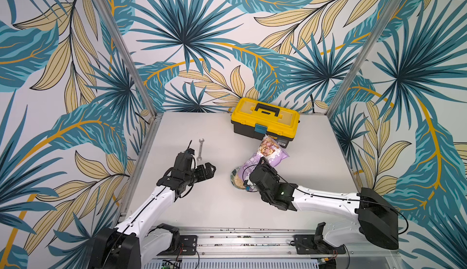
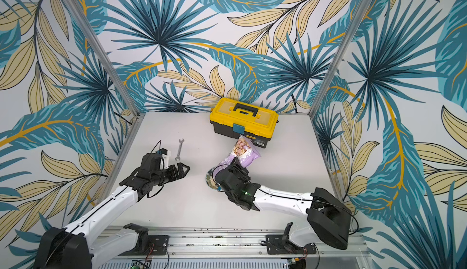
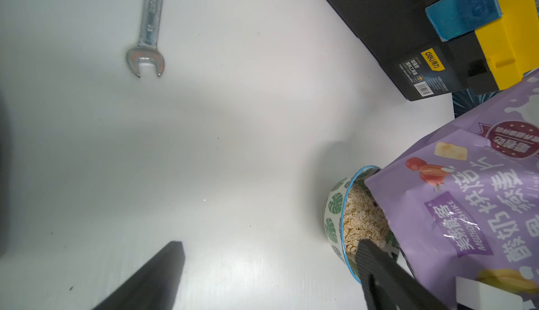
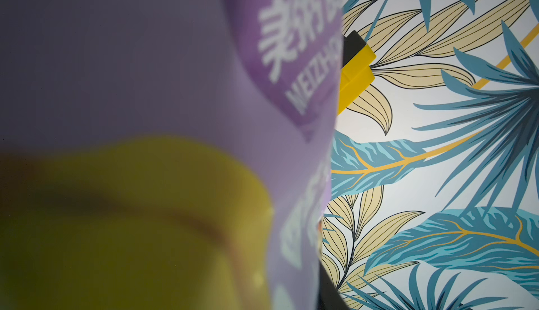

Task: Pour the oats into the breakfast bowl
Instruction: Pour the oats into the bowl.

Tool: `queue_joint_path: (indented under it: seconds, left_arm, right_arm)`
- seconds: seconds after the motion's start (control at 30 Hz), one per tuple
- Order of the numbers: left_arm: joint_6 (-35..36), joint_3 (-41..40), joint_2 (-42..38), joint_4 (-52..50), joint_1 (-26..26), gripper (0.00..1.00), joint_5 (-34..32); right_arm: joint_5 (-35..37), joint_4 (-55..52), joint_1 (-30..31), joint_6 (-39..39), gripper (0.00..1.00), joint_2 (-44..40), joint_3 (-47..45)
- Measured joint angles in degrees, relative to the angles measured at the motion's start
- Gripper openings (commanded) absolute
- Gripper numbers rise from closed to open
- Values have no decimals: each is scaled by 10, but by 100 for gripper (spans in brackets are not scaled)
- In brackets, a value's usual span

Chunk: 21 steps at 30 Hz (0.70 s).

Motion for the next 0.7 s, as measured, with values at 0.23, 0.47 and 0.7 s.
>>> queue_joint_path:
  seconds: [0.23, 0.47, 0.7]
  left_arm:
    - [0, 0, 7, 0, 0, 96, 8]
    - [0, 0, 8, 0, 0, 96, 8]
    - [2, 0, 8, 0, 0, 96, 8]
  right_arm:
    - [-13, -1, 2, 3, 0, 1, -5]
    - [-29, 1, 13, 19, 0, 15, -5]
    - [-38, 3, 12, 35, 0, 22, 3]
